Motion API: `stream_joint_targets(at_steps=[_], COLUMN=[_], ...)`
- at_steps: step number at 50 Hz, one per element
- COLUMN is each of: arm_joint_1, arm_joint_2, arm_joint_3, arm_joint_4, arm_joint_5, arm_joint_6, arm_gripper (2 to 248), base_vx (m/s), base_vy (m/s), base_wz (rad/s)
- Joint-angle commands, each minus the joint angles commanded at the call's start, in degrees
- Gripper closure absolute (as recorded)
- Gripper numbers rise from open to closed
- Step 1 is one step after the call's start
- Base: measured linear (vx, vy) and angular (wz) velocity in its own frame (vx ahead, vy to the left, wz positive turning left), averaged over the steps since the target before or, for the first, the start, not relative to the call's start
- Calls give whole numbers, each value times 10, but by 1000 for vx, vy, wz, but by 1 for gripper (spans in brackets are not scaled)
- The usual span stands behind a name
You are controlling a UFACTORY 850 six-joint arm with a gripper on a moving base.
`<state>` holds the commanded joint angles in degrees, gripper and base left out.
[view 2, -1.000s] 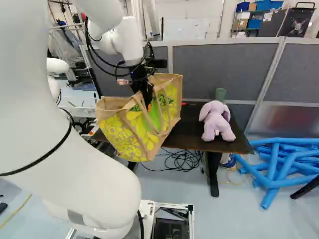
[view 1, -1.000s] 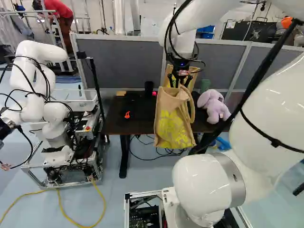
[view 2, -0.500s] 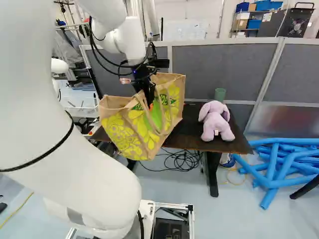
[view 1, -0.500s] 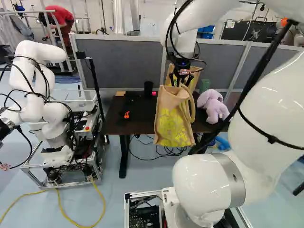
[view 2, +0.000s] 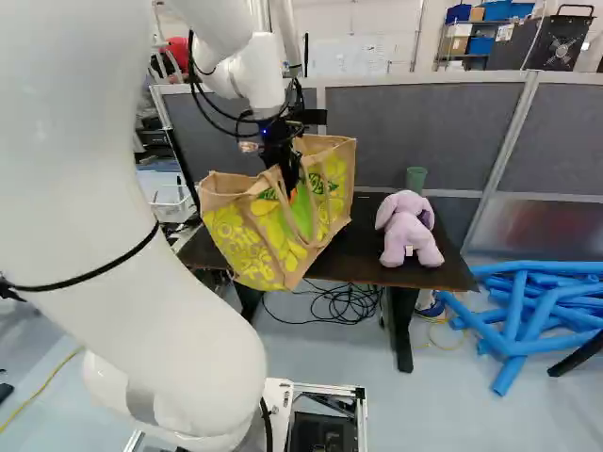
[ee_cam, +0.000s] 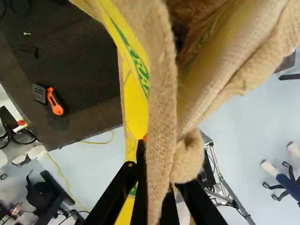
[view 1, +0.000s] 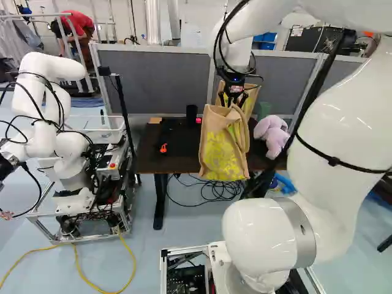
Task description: Pick up the bag on the ground and place it on the table
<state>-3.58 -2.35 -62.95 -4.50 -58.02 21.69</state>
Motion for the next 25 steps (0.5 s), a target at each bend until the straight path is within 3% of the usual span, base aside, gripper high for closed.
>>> stream_joint_targets(at_steps=[25], arm_joint_1=[1], arm_joint_2=[-58], arm_joint_3=[-64], arm_joint_4=[0], arm_joint_5=[5], arm_joint_6=[0], arm_gripper=[229], base_vx=[0], base_vy=[0], base_wz=[0])
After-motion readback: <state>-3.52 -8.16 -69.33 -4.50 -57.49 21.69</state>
